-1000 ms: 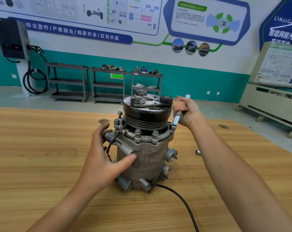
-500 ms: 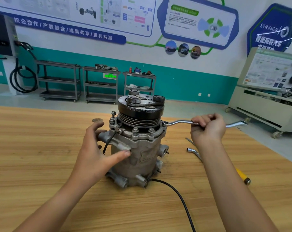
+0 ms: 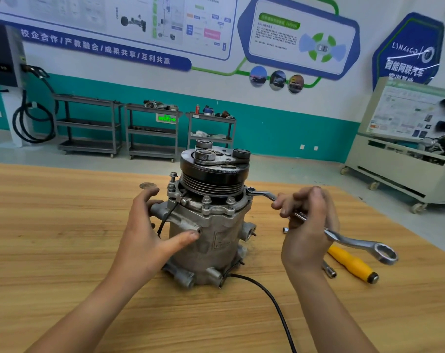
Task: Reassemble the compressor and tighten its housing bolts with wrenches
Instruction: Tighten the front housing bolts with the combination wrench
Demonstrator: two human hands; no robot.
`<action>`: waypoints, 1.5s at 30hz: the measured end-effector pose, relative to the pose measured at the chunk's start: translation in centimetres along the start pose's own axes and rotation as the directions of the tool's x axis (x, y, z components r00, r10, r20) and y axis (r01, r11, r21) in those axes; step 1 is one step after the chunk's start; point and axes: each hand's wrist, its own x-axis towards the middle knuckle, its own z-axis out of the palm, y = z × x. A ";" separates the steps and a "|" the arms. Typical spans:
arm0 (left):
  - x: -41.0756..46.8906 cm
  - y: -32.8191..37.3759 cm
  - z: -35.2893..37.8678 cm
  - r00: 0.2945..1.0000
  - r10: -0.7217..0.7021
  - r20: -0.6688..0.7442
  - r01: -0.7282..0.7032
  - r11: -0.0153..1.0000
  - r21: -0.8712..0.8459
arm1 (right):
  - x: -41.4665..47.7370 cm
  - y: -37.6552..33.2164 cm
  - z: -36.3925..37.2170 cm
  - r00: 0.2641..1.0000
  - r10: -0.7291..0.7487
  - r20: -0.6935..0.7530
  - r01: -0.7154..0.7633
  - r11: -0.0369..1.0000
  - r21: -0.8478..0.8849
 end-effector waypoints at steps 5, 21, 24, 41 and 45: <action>-0.1 0.1 0.0 1.000 0.009 -0.005 -0.009 1.000 0.000 | -1.1 0.2 0.7 0.970 -0.136 0.203 0.166 0.976 -0.139; 0.0 0.1 -0.1 1.000 0.003 0.017 -0.003 1.000 -0.008 | 9.6 -1.5 4.0 0.865 0.497 -0.074 -0.413 0.787 0.458; 0.0 0.1 -0.1 1.000 0.002 0.019 -0.002 1.000 -0.014 | 12.2 1.0 4.2 0.702 0.712 0.014 -0.627 0.609 0.487; 0.0 0.0 -0.2 1.000 0.014 0.017 -0.013 0.999 -0.037 | 12.4 9.9 6.9 0.386 0.894 0.228 -0.880 0.431 -0.201; 0.1 -0.2 -0.1 0.999 0.032 0.007 -0.031 0.999 -0.024 | 12.4 10.4 7.0 0.389 0.895 0.219 -0.869 0.435 -0.233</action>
